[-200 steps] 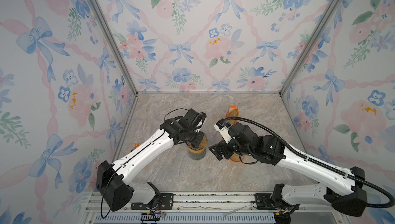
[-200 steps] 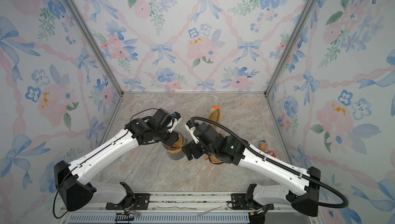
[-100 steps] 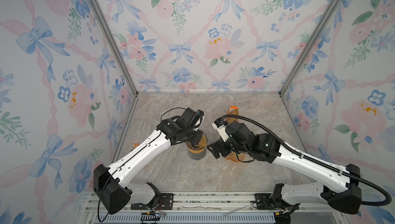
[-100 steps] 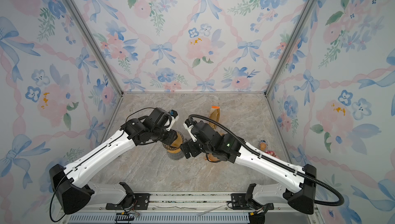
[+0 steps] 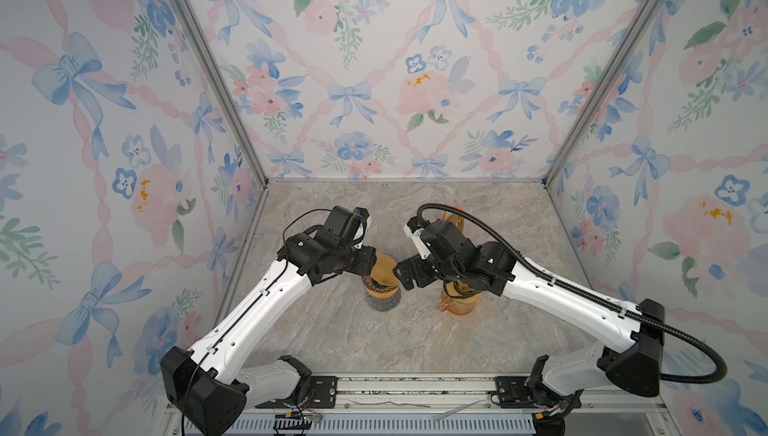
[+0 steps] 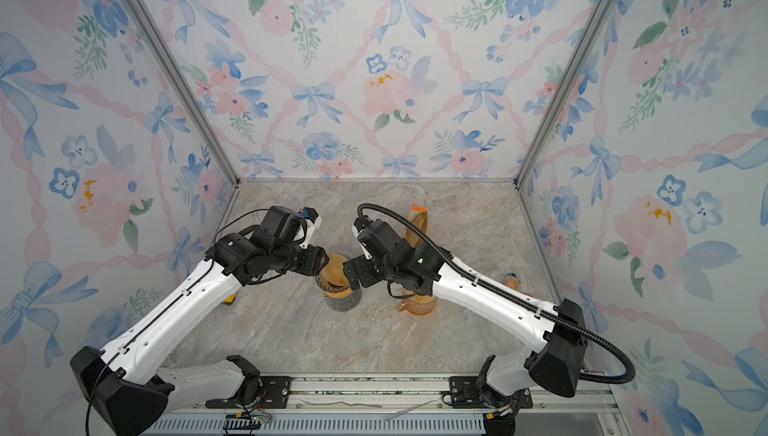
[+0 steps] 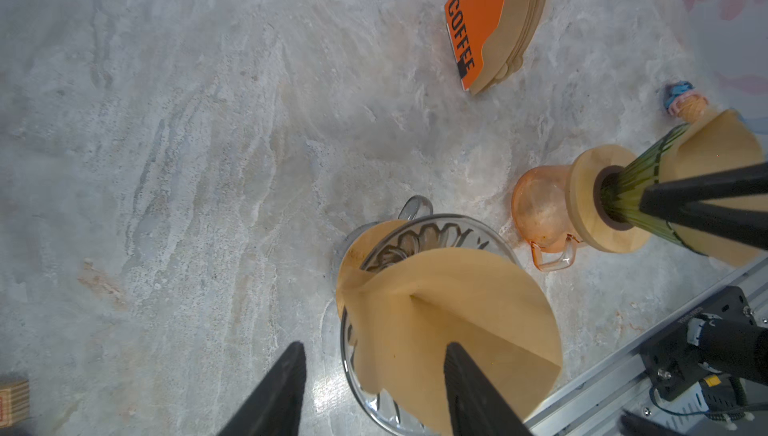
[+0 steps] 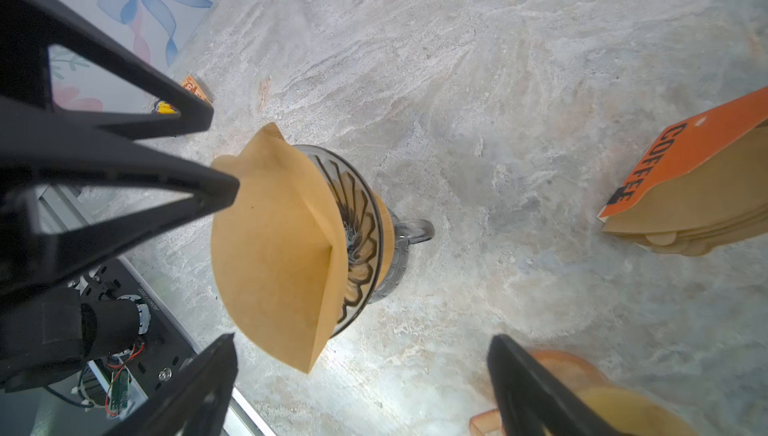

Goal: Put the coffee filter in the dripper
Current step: 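Bring the right gripper to the dripper rim beside the left gripper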

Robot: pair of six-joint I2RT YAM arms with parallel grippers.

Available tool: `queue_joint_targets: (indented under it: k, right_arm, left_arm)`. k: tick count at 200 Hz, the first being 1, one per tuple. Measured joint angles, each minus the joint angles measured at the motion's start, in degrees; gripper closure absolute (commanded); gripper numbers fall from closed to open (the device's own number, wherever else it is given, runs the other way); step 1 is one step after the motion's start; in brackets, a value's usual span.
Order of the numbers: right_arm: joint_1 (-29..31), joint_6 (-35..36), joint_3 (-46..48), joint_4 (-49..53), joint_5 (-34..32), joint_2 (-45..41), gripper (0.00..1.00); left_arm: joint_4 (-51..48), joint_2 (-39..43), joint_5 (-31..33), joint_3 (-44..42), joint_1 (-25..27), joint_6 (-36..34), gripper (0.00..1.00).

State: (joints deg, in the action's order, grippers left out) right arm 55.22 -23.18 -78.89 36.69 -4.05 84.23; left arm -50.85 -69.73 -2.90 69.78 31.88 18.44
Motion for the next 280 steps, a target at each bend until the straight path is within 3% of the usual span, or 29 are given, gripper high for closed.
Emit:
queue_joint_targets:
  k: [42,81,169,280]
  right_arm:
    - [-1.3,0.0,-2.3,0.1,1.5,4.2,0.04]
    - [-3.3,0.0,-2.8,0.2,2.4,7.2,0.04]
    - [-5.0,0.0,-5.9,1.8,1.6,12.4,0.04]
    - [-5.4,-1.5,-2.7,3.3,-0.9,9.6,0.04]
  left_arm:
    - [-0.1,-1.2,-1.1,-4.2,-0.2,-0.3,0.32]
    - [0.0,-1.7,-1.0,-5.6,-0.5,0.1,0.02]
    - [0.0,-1.6,-0.6,-6.5,-1.6,0.2,0.02]
    - [0.0,-3.7,0.7,-6.9,-4.9,0.3,0.02]
